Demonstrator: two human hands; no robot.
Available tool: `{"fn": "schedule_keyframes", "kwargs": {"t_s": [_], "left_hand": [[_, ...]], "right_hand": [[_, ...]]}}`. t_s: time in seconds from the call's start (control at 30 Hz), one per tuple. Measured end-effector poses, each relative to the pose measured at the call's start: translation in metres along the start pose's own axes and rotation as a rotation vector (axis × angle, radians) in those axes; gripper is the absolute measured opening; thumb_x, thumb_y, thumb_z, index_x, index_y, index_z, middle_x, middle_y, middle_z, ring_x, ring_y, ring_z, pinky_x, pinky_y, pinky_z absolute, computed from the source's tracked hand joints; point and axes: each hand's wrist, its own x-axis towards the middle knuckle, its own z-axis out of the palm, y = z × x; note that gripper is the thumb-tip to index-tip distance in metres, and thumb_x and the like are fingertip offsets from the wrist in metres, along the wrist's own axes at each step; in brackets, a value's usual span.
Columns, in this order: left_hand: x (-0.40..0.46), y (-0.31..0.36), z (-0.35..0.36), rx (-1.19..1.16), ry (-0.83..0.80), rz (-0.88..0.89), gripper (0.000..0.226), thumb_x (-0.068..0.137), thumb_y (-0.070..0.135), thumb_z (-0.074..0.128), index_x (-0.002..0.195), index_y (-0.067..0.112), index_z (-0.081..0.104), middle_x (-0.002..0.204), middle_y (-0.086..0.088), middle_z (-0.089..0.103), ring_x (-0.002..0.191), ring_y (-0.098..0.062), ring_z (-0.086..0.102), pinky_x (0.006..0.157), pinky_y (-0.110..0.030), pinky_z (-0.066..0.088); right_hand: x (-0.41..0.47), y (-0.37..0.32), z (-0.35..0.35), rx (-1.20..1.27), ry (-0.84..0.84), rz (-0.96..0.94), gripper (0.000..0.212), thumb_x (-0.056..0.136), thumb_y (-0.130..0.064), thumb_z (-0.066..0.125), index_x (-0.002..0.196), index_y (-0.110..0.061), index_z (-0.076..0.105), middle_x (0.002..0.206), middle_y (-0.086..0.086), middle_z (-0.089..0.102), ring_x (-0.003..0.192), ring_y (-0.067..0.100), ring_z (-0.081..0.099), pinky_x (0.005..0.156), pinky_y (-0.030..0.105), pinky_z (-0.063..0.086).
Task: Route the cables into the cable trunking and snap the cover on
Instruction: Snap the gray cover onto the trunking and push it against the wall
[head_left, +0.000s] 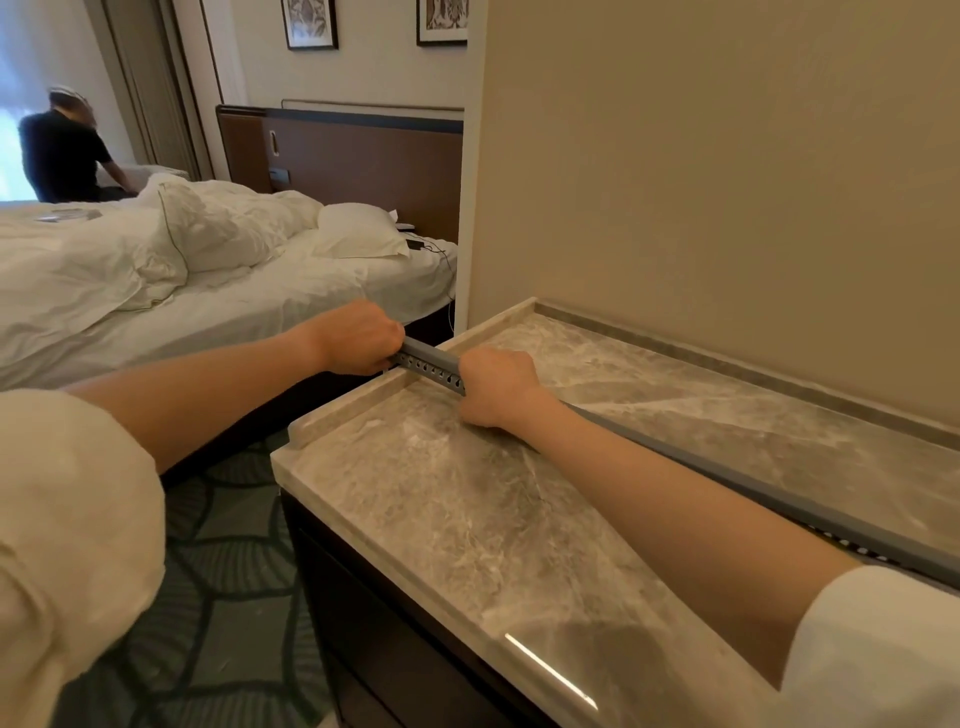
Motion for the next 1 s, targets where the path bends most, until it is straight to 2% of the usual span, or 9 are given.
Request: {"fn": "schedule_keyframes", "kwargs": {"t_s": [0.1, 0.2, 0.27, 0.37, 0.53, 0.63, 0.83, 0.93, 1.0], "left_hand": [[-0.001, 0.002, 0.005, -0.023, 0.022, -0.021, 0.025, 0.087, 0.028, 0.052, 0.083, 0.005, 0.061, 0.076, -0.01, 0.068, 0.064, -0.029, 0.065, 0.055, -0.034, 0.043], [-0.001, 0.0, 0.006, -0.069, 0.024, -0.029, 0.024, 0.086, 0.028, 0.054, 0.082, 0.005, 0.06, 0.075, -0.011, 0.068, 0.063, -0.029, 0.064, 0.054, -0.033, 0.041], [0.0, -0.003, 0.006, -0.117, -0.007, -0.041, 0.022, 0.086, 0.029, 0.055, 0.083, 0.007, 0.059, 0.077, -0.01, 0.068, 0.064, -0.028, 0.063, 0.055, -0.033, 0.041], [0.001, -0.005, 0.003, -0.196, -0.025, -0.043, 0.016, 0.081, 0.025, 0.058, 0.082, 0.009, 0.059, 0.076, -0.01, 0.067, 0.064, -0.027, 0.06, 0.054, -0.03, 0.034], [0.0, -0.005, 0.003, -0.217, -0.011, -0.043, 0.016, 0.082, 0.024, 0.058, 0.083, 0.008, 0.058, 0.076, -0.011, 0.067, 0.064, -0.029, 0.061, 0.054, -0.029, 0.033], [-0.001, -0.002, 0.005, -0.183, 0.0, -0.044, 0.019, 0.083, 0.025, 0.057, 0.084, 0.006, 0.058, 0.077, -0.012, 0.068, 0.064, -0.03, 0.062, 0.054, -0.032, 0.037], [-0.007, 0.005, 0.013, -0.1, 0.094, -0.063, 0.028, 0.087, 0.028, 0.055, 0.083, 0.0, 0.056, 0.074, -0.017, 0.066, 0.063, -0.035, 0.062, 0.058, -0.04, 0.049], [-0.007, 0.004, 0.015, -0.052, 0.164, -0.015, 0.03, 0.088, 0.027, 0.054, 0.078, -0.001, 0.056, 0.067, -0.018, 0.063, 0.055, -0.034, 0.059, 0.053, -0.04, 0.05], [-0.007, 0.001, 0.016, -0.002, 0.226, 0.046, 0.029, 0.087, 0.021, 0.059, 0.068, -0.001, 0.054, 0.057, -0.017, 0.057, 0.044, -0.03, 0.053, 0.045, -0.037, 0.049]], "right_hand": [[0.012, -0.01, -0.001, 0.093, -0.016, 0.035, 0.024, 0.078, -0.026, 0.059, 0.098, -0.013, 0.054, 0.078, 0.002, 0.049, 0.07, 0.024, 0.049, 0.062, 0.031, 0.036], [0.027, -0.023, -0.001, 0.19, -0.043, 0.068, 0.02, 0.082, -0.025, 0.058, 0.094, -0.013, 0.048, 0.081, 0.003, 0.047, 0.072, 0.025, 0.048, 0.062, 0.033, 0.036], [0.036, -0.027, -0.002, 0.254, -0.08, 0.134, 0.017, 0.083, -0.023, 0.058, 0.088, -0.015, 0.044, 0.077, 0.002, 0.048, 0.072, 0.024, 0.048, 0.062, 0.032, 0.036], [0.044, -0.03, -0.004, 0.295, -0.12, 0.228, 0.015, 0.08, -0.025, 0.058, 0.087, -0.016, 0.048, 0.071, 0.001, 0.048, 0.072, 0.023, 0.052, 0.063, 0.031, 0.038], [0.044, -0.037, 0.006, 0.194, 0.031, 0.251, 0.016, 0.082, -0.028, 0.06, 0.084, -0.016, 0.05, 0.077, 0.003, 0.052, 0.067, 0.023, 0.05, 0.059, 0.031, 0.037], [0.043, -0.039, 0.009, 0.153, 0.07, 0.234, 0.012, 0.082, -0.025, 0.059, 0.089, -0.016, 0.056, 0.079, 0.003, 0.052, 0.066, 0.023, 0.049, 0.058, 0.031, 0.037], [0.042, -0.041, 0.016, 0.142, 0.109, 0.207, 0.017, 0.083, -0.019, 0.058, 0.1, -0.013, 0.06, 0.098, 0.007, 0.063, 0.084, 0.026, 0.06, 0.062, 0.032, 0.039], [0.043, -0.041, 0.016, 0.133, 0.132, 0.204, 0.017, 0.084, -0.018, 0.057, 0.1, -0.013, 0.06, 0.101, 0.007, 0.064, 0.089, 0.028, 0.062, 0.063, 0.032, 0.04], [0.042, -0.041, 0.019, 0.113, 0.154, 0.197, 0.016, 0.085, -0.017, 0.056, 0.1, -0.013, 0.061, 0.101, 0.007, 0.065, 0.089, 0.028, 0.062, 0.063, 0.033, 0.039]]}}
